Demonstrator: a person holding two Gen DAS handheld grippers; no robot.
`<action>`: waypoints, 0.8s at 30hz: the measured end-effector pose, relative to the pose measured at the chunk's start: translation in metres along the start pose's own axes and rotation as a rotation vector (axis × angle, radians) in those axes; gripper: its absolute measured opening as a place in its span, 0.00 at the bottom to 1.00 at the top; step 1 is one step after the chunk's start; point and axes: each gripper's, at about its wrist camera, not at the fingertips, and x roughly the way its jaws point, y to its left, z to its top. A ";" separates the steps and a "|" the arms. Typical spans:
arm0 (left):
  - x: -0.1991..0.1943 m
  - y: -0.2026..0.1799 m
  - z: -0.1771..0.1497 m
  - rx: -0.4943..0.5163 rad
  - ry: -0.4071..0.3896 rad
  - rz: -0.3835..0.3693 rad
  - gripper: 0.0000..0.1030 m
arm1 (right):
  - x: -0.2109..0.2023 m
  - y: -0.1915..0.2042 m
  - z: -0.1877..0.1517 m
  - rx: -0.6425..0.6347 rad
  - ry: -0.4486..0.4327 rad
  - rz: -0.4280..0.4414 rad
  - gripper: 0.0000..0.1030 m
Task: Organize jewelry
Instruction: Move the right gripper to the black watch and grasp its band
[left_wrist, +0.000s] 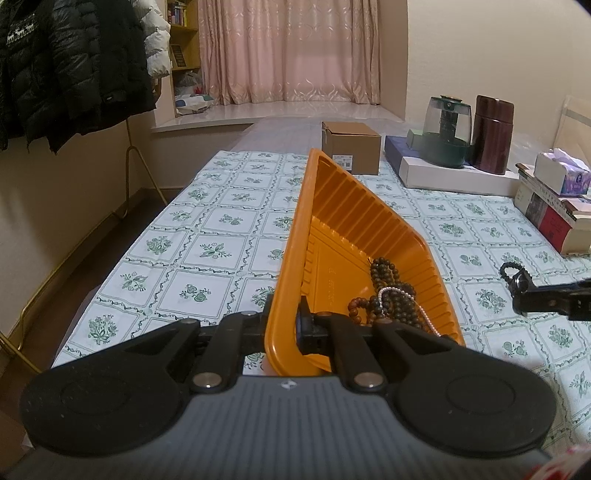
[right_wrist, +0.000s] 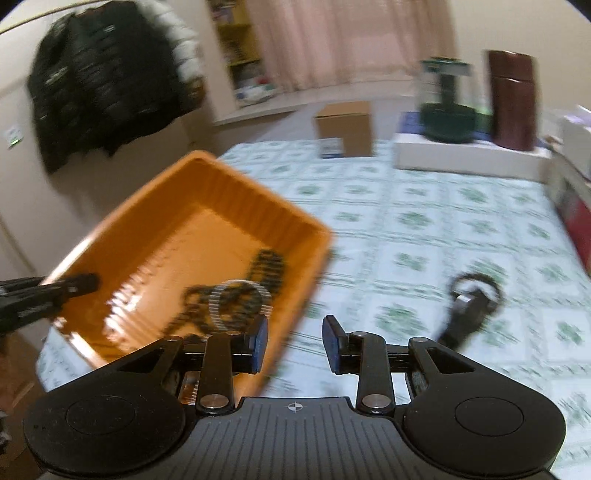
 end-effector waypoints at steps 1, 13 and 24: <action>0.000 0.000 0.000 0.001 0.000 0.000 0.07 | -0.003 -0.006 -0.002 0.009 -0.001 -0.017 0.33; 0.000 0.000 0.000 0.004 0.000 0.002 0.07 | -0.022 -0.063 -0.020 0.082 -0.023 -0.181 0.40; 0.000 0.000 -0.001 0.005 0.000 0.002 0.07 | -0.004 -0.082 -0.009 0.112 -0.045 -0.227 0.48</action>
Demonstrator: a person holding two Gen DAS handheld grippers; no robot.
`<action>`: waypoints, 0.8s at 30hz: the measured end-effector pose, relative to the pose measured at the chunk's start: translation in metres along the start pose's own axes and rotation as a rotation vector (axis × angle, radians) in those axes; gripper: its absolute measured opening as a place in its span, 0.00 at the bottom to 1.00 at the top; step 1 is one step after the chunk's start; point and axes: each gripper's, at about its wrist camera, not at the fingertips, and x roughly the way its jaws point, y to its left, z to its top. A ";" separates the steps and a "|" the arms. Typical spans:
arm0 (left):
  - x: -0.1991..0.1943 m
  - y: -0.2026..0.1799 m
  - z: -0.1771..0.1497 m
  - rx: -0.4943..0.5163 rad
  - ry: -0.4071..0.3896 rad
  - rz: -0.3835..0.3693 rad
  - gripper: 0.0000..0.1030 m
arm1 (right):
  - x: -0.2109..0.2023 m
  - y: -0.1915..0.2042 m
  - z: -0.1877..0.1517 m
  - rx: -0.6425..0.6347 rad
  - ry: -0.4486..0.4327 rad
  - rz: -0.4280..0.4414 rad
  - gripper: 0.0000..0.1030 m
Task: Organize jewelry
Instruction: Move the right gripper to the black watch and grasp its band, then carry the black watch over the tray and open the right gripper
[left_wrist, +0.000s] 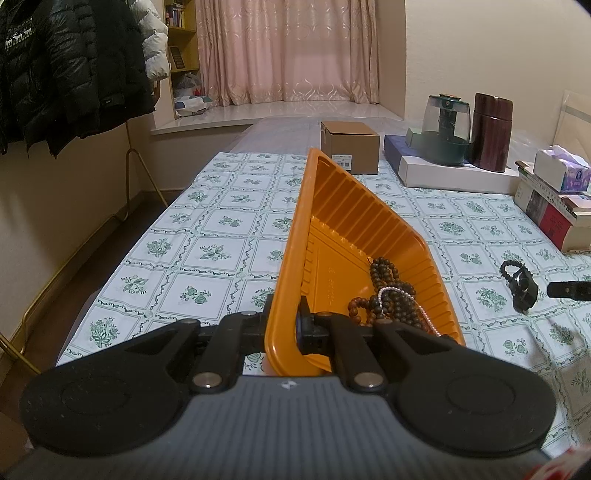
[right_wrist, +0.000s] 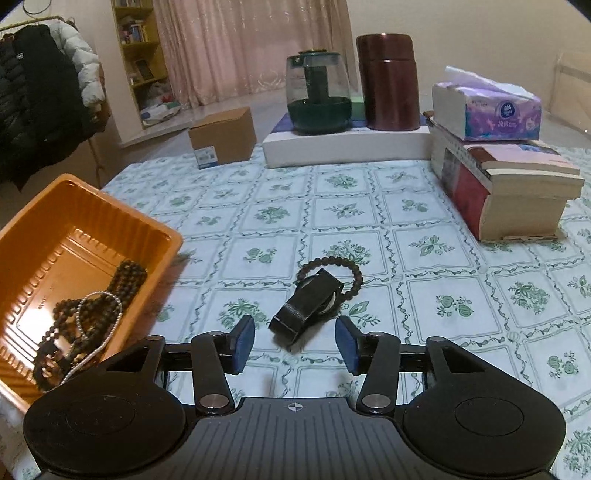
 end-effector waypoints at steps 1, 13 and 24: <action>0.000 0.000 0.000 0.000 0.000 0.001 0.07 | 0.004 -0.001 0.001 0.015 0.002 0.005 0.49; 0.000 0.001 0.000 0.002 0.000 0.002 0.07 | 0.056 -0.009 0.007 0.152 0.058 -0.022 0.50; -0.002 0.001 -0.001 0.002 -0.001 0.000 0.07 | 0.026 -0.015 0.001 0.119 0.040 -0.019 0.21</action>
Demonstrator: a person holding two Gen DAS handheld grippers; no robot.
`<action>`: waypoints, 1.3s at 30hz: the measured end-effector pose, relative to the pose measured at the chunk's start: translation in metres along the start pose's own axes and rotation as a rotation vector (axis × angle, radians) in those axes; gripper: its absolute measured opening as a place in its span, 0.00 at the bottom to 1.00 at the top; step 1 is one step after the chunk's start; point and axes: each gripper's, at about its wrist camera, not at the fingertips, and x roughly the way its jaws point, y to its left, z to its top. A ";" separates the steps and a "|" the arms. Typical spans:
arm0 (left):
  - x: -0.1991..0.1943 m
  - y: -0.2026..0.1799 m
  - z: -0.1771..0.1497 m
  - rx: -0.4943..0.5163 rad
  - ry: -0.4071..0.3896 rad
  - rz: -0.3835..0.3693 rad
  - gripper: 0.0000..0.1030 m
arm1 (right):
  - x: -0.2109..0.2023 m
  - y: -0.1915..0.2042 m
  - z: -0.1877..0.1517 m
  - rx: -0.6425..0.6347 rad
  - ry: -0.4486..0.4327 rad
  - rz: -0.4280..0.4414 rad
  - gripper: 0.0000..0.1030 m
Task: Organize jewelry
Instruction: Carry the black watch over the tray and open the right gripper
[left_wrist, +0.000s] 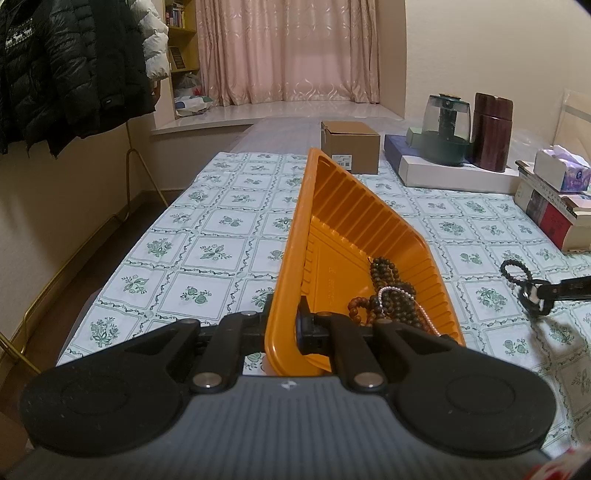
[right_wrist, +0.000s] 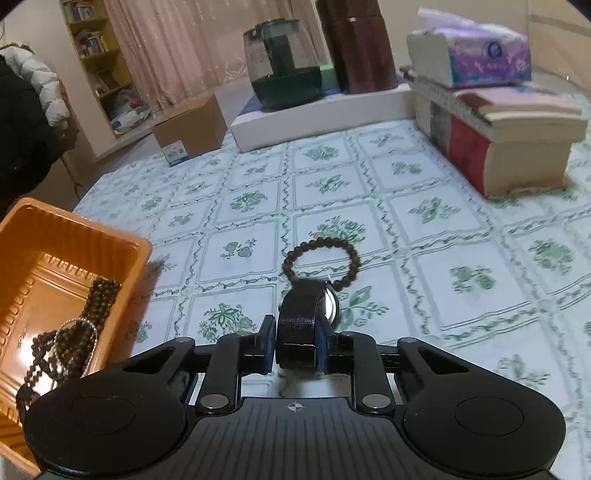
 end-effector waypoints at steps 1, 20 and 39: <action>0.000 0.000 0.000 0.000 0.000 0.000 0.07 | -0.006 -0.001 0.000 -0.004 -0.003 0.000 0.21; -0.003 -0.001 0.000 -0.001 -0.006 -0.004 0.08 | -0.060 0.021 0.000 -0.111 -0.004 0.087 0.21; -0.002 -0.001 0.001 -0.007 -0.001 -0.007 0.08 | -0.041 0.183 0.006 -0.334 0.014 0.478 0.21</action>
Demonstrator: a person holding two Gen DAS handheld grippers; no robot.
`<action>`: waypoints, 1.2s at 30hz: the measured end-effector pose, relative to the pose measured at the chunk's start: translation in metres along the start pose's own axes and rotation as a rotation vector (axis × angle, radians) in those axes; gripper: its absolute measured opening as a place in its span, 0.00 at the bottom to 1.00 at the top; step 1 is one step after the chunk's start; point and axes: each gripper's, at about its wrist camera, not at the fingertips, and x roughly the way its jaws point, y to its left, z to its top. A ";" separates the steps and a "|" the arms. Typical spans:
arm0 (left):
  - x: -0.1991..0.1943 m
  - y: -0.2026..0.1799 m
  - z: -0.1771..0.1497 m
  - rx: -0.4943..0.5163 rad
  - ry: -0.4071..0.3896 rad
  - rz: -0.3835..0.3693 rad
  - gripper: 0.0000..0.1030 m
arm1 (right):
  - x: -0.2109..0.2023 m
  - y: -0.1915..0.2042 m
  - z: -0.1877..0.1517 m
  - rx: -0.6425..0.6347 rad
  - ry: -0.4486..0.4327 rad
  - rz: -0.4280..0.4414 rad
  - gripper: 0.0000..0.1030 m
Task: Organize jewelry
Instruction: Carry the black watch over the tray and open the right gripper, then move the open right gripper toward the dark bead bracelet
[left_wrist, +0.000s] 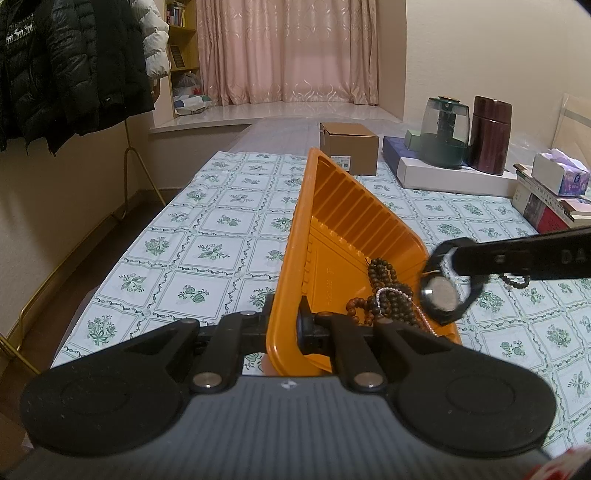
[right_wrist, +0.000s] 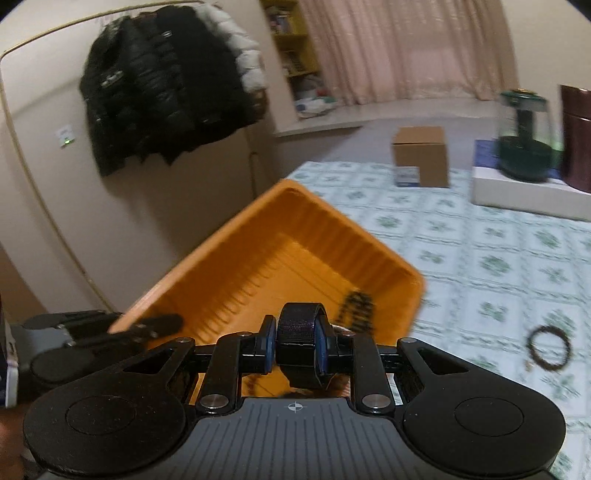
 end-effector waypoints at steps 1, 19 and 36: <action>0.000 0.000 0.000 0.000 0.000 0.000 0.08 | 0.004 0.003 0.001 -0.004 0.002 0.011 0.21; 0.002 0.000 0.000 -0.006 0.004 -0.003 0.08 | 0.026 0.004 -0.001 0.013 0.016 0.064 0.21; 0.002 0.000 0.001 -0.007 0.005 -0.005 0.08 | -0.018 -0.075 -0.036 0.151 0.006 -0.153 0.22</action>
